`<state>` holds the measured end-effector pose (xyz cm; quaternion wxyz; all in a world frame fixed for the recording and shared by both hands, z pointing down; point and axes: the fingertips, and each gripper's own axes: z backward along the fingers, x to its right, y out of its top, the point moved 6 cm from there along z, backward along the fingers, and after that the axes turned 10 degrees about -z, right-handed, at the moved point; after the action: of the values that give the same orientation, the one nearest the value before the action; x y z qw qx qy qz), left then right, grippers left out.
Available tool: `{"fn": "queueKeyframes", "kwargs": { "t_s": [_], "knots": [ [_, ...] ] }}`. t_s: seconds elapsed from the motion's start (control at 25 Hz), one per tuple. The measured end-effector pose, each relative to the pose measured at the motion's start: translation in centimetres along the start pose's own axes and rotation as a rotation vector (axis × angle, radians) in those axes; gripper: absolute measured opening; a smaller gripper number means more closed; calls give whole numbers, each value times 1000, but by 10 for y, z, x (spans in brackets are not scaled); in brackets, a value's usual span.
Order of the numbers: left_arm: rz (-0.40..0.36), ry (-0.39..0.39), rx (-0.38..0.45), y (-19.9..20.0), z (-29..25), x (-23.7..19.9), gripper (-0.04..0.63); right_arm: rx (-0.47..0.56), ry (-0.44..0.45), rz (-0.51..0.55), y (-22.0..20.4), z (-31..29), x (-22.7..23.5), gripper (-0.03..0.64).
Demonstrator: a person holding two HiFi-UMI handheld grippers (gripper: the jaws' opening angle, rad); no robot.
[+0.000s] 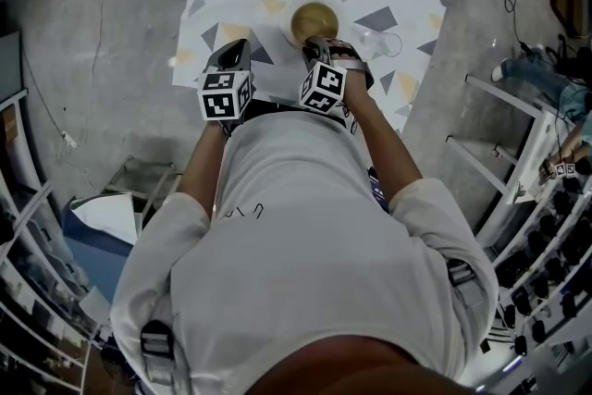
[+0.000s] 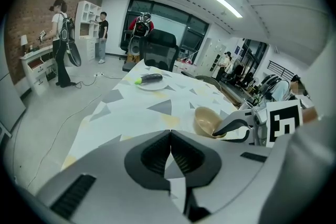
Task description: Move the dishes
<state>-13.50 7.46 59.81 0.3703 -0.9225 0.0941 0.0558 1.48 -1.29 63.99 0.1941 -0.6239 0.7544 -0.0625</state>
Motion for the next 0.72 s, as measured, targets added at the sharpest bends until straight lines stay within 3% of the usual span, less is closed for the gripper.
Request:
{"fn": "queueKeyframes", "kwargs": {
  "t_s": [0.12, 0.44, 0.72],
  "knots": [
    [0, 1, 0, 1, 0, -1, 18, 19, -23, -15, 3, 0, 3, 19],
    [-39, -27, 10, 14, -5, 6, 18, 103, -27, -128, 11, 15, 15, 12],
    [-99, -78, 47, 40, -14, 19, 18, 197, -105, -279, 15, 55, 43, 12]
  ]
}}
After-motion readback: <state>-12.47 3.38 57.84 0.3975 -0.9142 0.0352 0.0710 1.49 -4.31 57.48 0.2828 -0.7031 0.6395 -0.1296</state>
